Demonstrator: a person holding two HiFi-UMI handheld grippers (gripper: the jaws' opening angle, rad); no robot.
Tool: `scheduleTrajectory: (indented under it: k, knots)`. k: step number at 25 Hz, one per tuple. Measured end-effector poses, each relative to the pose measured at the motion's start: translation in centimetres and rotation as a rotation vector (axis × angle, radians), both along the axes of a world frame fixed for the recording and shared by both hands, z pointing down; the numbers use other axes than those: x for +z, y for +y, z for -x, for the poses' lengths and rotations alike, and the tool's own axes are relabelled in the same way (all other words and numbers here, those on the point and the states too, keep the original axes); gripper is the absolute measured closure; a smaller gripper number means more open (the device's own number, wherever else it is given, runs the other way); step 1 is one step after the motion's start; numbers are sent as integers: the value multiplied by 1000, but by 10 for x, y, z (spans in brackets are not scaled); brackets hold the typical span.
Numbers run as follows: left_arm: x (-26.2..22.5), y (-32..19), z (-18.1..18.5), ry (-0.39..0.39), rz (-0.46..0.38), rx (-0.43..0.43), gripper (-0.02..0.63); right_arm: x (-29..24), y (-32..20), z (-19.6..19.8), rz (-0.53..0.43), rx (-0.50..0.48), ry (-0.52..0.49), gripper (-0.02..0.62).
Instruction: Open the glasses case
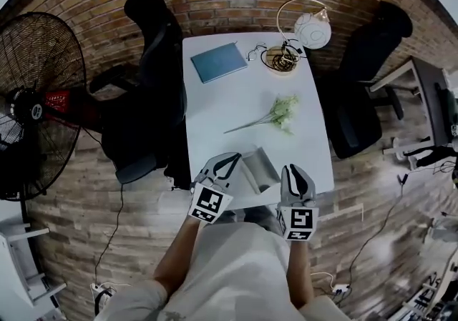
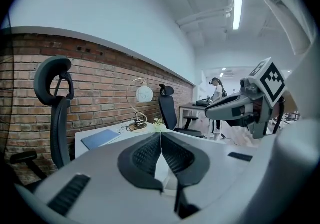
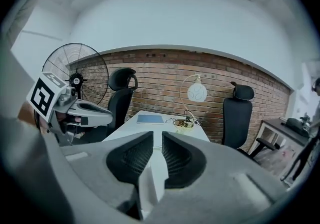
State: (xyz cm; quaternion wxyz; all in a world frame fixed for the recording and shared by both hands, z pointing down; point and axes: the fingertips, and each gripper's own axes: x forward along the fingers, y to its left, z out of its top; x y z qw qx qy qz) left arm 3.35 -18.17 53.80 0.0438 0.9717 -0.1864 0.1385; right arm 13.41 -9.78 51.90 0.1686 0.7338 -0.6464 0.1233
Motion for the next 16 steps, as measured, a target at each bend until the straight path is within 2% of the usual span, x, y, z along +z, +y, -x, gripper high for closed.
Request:
scheduleTrajectory:
  k: [16]
  knots:
    - [-12,6,-3,27,0,-29,598,-17,4,-3,-5,-21,43,537]
